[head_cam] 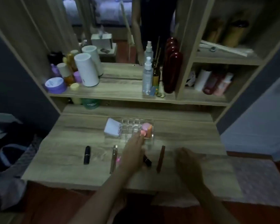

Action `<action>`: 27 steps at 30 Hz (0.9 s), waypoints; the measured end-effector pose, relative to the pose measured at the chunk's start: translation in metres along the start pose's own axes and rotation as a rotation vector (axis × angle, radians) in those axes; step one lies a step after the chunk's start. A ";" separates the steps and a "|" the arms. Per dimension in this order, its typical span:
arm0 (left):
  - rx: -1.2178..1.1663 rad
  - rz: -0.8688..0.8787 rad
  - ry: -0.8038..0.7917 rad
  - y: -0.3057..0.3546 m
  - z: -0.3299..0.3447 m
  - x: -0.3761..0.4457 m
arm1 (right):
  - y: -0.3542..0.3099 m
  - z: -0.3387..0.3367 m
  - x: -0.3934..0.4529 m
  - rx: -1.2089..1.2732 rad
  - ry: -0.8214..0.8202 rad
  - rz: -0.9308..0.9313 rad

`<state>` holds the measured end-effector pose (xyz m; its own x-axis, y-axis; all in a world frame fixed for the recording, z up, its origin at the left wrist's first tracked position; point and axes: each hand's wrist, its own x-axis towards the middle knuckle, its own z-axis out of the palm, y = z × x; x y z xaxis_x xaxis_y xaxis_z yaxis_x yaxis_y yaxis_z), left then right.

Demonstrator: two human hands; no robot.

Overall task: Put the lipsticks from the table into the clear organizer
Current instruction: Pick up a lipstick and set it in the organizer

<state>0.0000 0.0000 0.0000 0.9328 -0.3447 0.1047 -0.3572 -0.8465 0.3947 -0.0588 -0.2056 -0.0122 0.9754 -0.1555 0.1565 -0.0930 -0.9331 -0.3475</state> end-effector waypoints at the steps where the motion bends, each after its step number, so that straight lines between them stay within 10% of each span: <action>1: -0.043 -0.086 0.040 -0.016 -0.007 -0.002 | -0.011 0.009 0.001 0.091 -0.065 -0.053; 12: -0.360 -0.586 0.119 -0.100 -0.014 -0.021 | -0.112 0.043 0.063 0.010 -0.335 -0.408; 27: -0.378 -0.429 -0.047 -0.121 -0.009 -0.011 | -0.138 0.069 0.080 -0.313 -0.354 -0.603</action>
<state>0.0331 0.1100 -0.0411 0.9844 -0.0273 -0.1740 0.1026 -0.7138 0.6928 0.0459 -0.0669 -0.0157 0.8761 0.4741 -0.0878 0.4752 -0.8798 -0.0096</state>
